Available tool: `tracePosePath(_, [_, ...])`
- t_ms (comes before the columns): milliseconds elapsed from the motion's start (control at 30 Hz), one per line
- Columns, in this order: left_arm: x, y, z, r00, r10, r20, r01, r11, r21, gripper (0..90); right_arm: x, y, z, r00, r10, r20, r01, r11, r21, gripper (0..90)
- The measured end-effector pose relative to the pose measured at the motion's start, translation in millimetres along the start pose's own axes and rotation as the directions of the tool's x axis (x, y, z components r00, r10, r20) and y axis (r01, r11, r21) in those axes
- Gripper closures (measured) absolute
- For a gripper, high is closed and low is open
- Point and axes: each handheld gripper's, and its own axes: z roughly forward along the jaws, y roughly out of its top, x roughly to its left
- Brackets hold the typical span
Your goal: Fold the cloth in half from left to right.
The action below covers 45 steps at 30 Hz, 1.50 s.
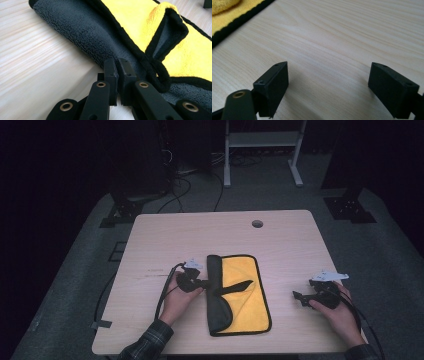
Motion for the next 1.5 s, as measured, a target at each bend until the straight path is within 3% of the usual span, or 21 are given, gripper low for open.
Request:
tracePosePath(300, [22.1, -12.5, -20.1, 0.9987, -0.024, -0.046, 0.023, 0.9997, -0.004, 84.2, 0.5, -0.5, -0.1, 0.9995, -0.022, -0.022, 0.022, 1.0, 0.004, 13.0])
tracePosePath(533, [30.1, -17.6, -36.9, 0.9957, -0.023, -0.089, 0.017, 0.9982, -0.058, 55.7, 0.0, -0.7, -0.7, 0.9999, -0.01, -0.011, 0.01, 1.0, 0.002, 15.2])
tracePosePath(667, [36.5, -27.6, -46.8, 0.9943, -0.029, -0.102, 0.022, 0.9979, -0.061, 39.4, -2.2, -0.4, -2.2, 1.0, -0.007, -0.004, 0.007, 1.0, -0.014, 28.2])
tracePosePath(800, [41.7, -39.7, -56.9, 0.9881, -0.009, -0.154, 0.002, 0.999, -0.045, 30.8, -1.6, 2.8, -3.3, 1.0, 0.0, 0.004, 0.0, 1.0, -0.011, 34.2])
tracePosePath(1167, [46.4, -70.9, -71.5, 0.9833, 0.018, -0.181, -0.015, 0.9998, 0.015, 23.1, 5.5, 18.2, -6.7, 0.9983, 0.014, -0.056, -0.018, 0.997, -0.074, 49.2])
tracePosePath(1300, [47.3, -76.4, -73.7, 0.9821, 0.038, -0.185, -0.038, 0.9993, 0.002, 20.7, 9.9, 26.5, -7.2, 0.9974, -0.001, -0.072, -0.004, 0.997, -0.073, 50.5])
tracePosePath(1433, [46.2, -82.0, -70.0, 0.9723, 0.101, -0.211, -0.107, 0.9942, -0.014, 15.3, 17.6, 34.7, -5.2, 0.9929, -0.027, -0.116, 0.019, 0.997, -0.071, 53.9])
tracePosePath(1500, [46.3, -84.5, -66.7, 0.973, 0.118, -0.198, -0.127, 0.9912, -0.036, 9.0, 22.3, 39.7, -3.0, 0.9916, -0.043, -0.122, 0.035, 0.997, -0.066, 53.3])
